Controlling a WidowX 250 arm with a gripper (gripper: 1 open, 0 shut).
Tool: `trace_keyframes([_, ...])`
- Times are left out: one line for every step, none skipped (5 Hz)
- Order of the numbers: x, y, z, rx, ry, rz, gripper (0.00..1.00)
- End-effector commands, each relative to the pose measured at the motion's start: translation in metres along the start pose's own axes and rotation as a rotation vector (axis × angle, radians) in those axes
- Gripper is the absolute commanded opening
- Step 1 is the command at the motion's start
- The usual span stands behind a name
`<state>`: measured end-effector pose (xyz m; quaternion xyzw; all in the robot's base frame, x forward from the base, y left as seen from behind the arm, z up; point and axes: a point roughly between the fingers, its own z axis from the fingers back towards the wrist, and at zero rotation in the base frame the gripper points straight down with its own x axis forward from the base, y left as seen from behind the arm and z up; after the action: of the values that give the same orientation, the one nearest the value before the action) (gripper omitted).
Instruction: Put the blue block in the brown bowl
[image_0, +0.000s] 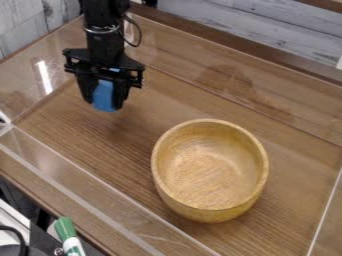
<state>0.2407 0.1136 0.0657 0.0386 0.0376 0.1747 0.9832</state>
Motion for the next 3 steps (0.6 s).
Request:
trace_keyframes([0.0046, -0.0013, 0.0196, 0.005, -0.066, -0.008, 0.0])
trace_keyframes([0.0036, -0.0036, 0.0186, 0.008, -0.06, -0.016, 0.0])
trace_keyframes([0.0026, -0.0057, 0.018, 0.009, -0.054, -0.024, 0.0])
